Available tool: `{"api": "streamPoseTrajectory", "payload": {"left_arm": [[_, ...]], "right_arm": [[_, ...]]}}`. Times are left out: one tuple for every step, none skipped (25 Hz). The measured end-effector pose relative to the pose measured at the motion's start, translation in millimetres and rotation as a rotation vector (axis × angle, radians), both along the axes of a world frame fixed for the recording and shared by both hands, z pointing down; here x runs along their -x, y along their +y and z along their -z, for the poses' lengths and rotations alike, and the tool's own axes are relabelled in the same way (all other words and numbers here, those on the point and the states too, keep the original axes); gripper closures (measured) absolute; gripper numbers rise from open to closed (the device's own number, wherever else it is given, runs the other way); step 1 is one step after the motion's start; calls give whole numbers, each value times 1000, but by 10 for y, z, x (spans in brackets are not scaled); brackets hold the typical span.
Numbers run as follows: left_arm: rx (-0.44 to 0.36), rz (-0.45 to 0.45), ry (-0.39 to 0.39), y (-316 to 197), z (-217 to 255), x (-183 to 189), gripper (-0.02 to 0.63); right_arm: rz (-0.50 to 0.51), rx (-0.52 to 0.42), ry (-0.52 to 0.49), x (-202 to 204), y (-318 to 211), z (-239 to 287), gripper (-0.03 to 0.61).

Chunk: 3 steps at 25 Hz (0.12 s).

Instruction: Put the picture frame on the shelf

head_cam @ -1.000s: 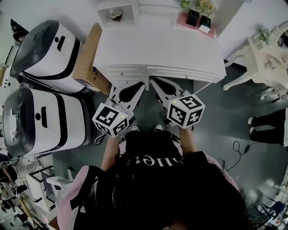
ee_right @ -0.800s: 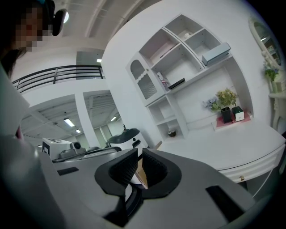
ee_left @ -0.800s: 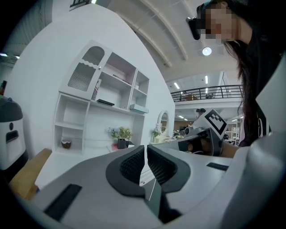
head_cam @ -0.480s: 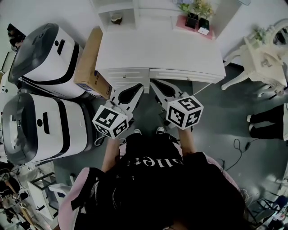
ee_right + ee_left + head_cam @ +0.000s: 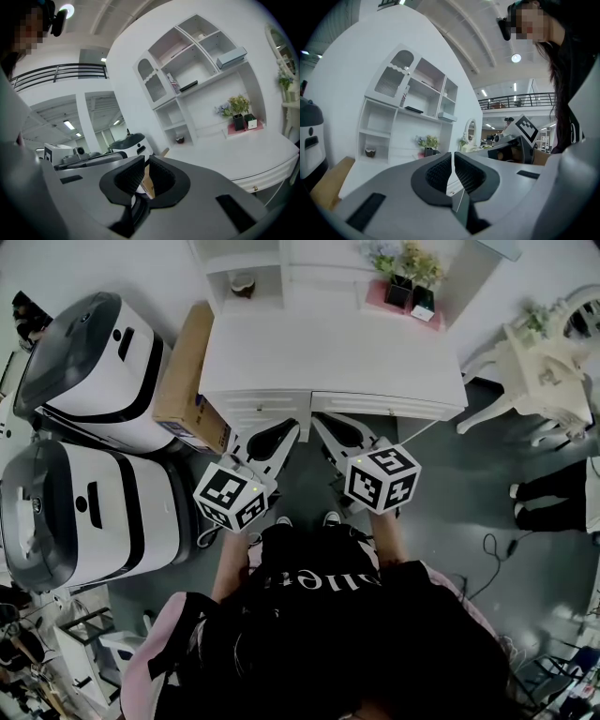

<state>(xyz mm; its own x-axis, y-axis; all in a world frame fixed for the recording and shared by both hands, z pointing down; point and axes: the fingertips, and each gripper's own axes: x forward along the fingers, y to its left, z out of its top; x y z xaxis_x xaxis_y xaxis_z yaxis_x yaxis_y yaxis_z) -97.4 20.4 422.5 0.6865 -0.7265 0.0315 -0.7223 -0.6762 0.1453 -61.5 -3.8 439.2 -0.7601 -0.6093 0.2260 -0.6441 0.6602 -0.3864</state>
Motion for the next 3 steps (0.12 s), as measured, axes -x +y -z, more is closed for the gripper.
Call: {"api": "streamPoseTrajectory", "payload": {"left_arm": [[1, 1, 1, -4, -2, 13, 583], [2, 2, 2, -7, -5, 26, 583], [3, 3, 3, -10, -8, 39, 583]], "right_arm": [[0, 1, 2, 9, -2, -2, 514], [0, 1, 3, 19, -4, -5, 514], [0, 2, 4, 28, -6, -8, 514]]}}
